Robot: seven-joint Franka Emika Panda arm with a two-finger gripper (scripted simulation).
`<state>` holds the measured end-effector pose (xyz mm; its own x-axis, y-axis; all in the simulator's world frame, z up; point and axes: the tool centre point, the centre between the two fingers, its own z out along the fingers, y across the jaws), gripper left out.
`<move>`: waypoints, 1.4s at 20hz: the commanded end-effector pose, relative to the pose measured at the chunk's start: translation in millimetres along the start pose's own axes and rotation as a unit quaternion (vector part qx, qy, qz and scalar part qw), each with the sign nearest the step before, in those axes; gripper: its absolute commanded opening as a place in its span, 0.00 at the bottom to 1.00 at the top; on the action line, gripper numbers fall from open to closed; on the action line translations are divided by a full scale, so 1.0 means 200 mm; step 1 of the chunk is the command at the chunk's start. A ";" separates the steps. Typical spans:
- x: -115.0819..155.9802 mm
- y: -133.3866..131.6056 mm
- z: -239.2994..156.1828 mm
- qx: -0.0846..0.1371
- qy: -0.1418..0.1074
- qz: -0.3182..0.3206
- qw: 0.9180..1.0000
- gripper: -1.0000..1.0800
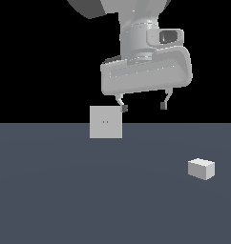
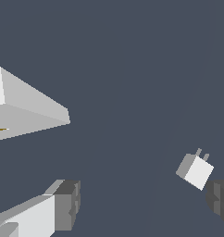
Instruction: Plug the charger into the wall socket.
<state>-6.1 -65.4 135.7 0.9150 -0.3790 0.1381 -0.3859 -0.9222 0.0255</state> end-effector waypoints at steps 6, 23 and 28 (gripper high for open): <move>-0.02 0.21 0.13 -0.018 0.028 0.106 0.994 0.96; -0.13 0.53 0.34 -0.050 0.072 0.275 0.957 0.96; -0.15 0.56 0.36 -0.053 0.075 0.290 0.953 0.96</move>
<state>-66.4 -162.1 63.9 0.5282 -0.7954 0.2973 -0.8333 -0.5528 0.0015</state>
